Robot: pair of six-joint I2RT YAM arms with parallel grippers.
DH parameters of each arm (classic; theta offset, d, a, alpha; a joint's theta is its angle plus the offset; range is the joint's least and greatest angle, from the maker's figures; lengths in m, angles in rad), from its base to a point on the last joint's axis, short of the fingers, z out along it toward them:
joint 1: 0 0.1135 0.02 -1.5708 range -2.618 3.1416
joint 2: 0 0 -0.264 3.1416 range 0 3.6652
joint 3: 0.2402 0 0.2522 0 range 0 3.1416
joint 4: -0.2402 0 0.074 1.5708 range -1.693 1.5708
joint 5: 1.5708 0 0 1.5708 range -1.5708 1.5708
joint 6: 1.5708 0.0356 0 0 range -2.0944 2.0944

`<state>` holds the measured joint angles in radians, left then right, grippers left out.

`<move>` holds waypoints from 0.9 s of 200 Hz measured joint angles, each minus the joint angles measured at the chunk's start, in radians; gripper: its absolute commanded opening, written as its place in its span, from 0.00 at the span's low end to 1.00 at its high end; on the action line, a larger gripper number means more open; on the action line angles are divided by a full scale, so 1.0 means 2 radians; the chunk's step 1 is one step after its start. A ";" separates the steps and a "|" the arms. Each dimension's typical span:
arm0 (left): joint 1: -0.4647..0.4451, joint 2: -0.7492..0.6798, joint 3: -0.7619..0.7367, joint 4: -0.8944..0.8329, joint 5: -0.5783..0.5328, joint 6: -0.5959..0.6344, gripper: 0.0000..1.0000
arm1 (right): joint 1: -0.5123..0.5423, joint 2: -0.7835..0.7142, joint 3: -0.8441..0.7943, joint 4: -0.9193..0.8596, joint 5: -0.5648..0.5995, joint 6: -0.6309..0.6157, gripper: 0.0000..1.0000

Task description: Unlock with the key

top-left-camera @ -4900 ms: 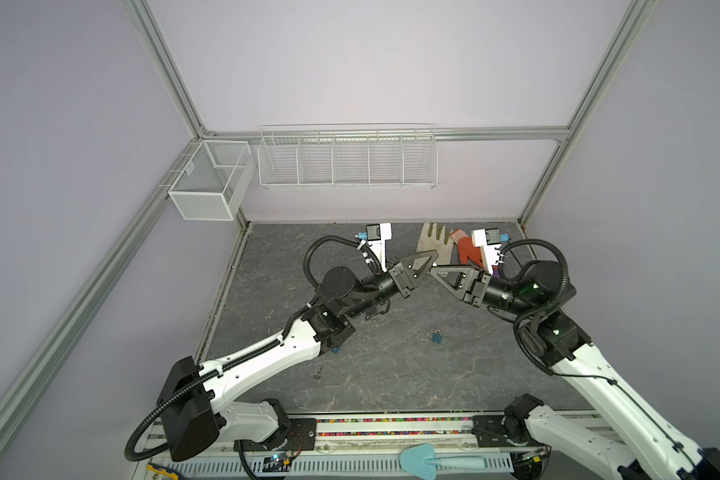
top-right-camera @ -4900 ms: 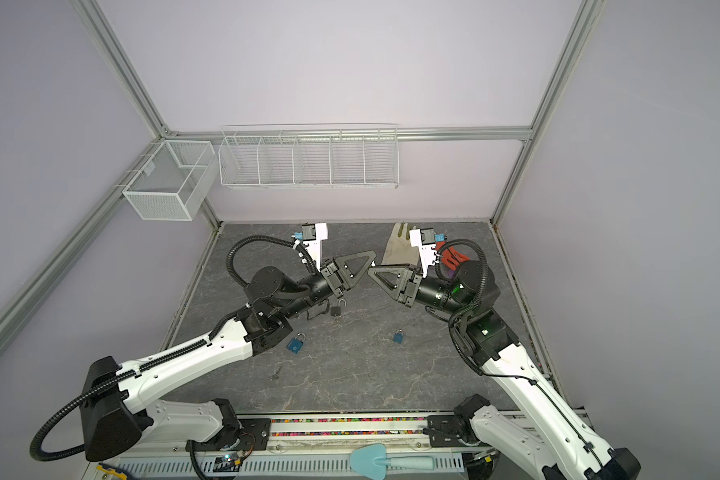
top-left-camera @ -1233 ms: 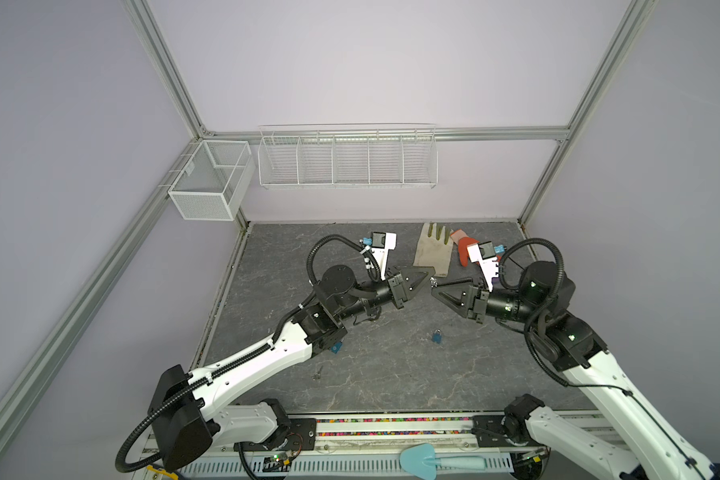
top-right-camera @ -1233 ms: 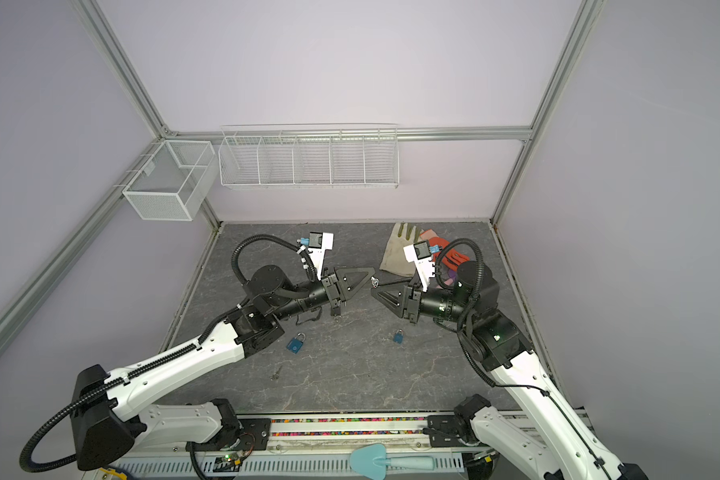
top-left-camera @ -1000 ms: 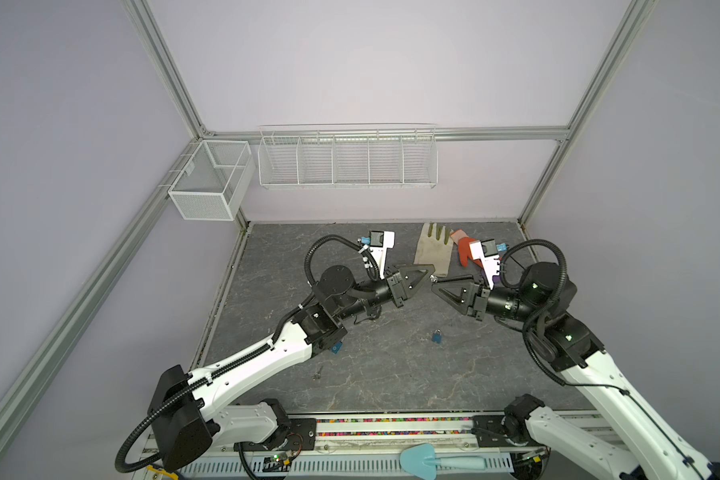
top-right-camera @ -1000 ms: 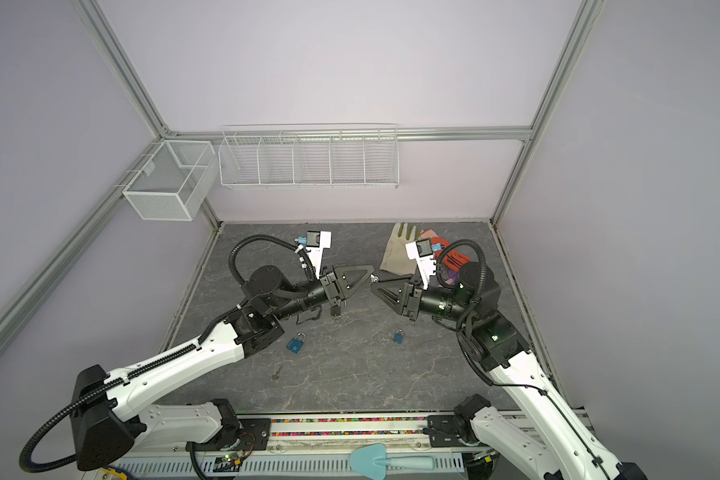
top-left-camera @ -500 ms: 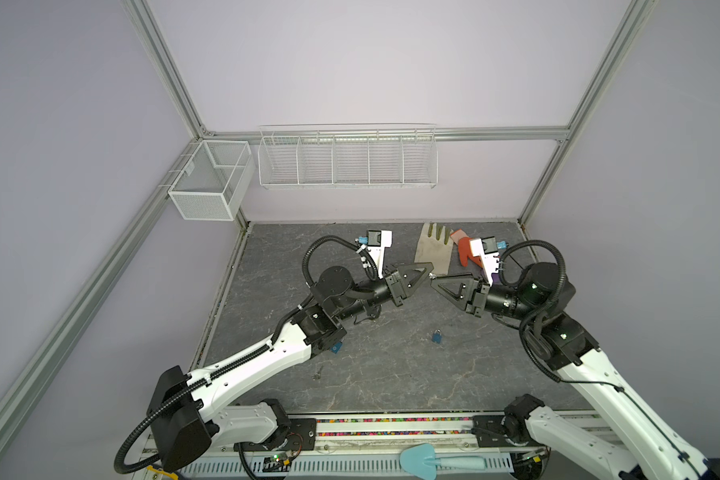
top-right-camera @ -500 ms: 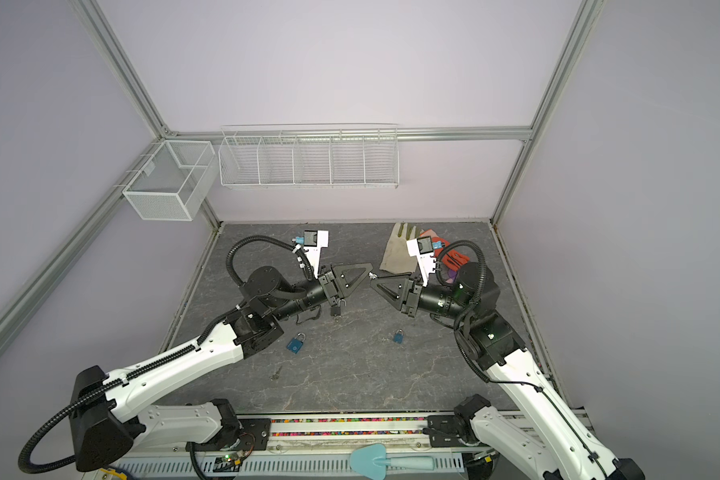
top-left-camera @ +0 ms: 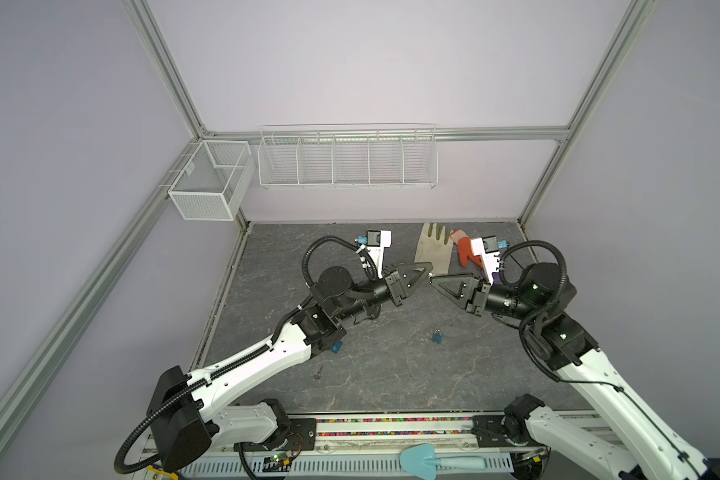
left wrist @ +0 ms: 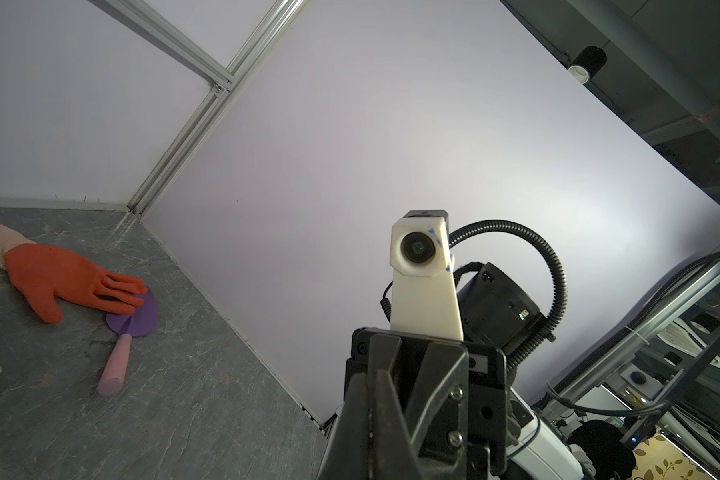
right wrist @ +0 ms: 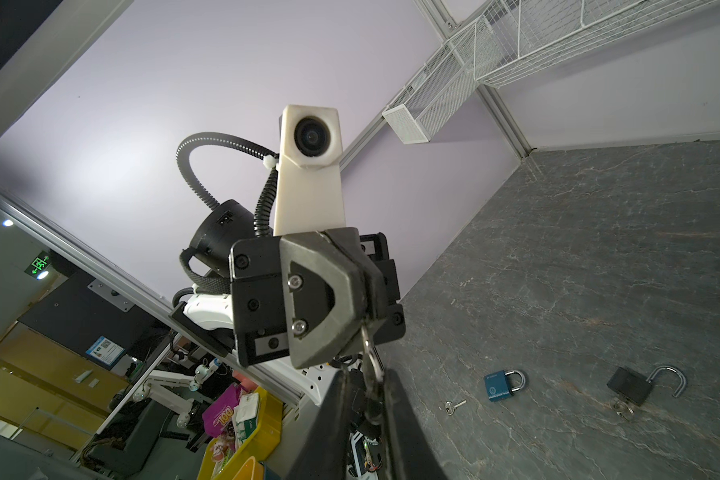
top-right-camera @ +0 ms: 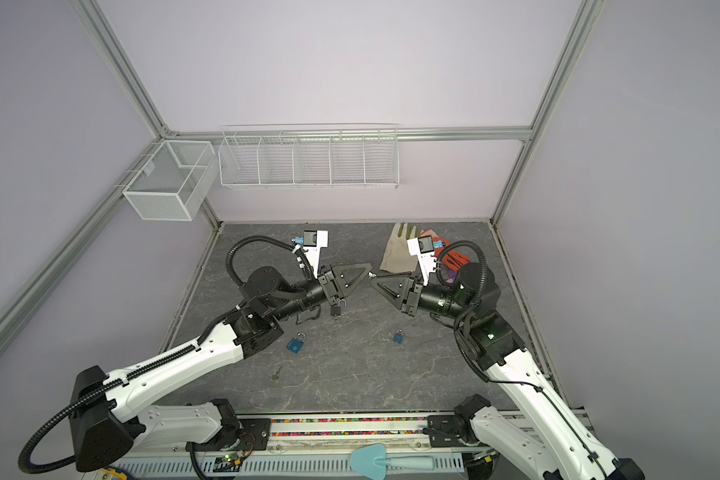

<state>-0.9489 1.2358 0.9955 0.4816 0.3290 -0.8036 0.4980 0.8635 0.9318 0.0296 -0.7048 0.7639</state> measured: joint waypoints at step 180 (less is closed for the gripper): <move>0.000 0.000 -0.003 0.008 0.000 0.000 0.00 | -0.003 0.006 0.000 0.010 -0.001 0.005 0.06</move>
<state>-0.9489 1.2358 0.9897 0.4969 0.3290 -0.8028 0.4927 0.8749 0.9318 0.0498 -0.7071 0.7746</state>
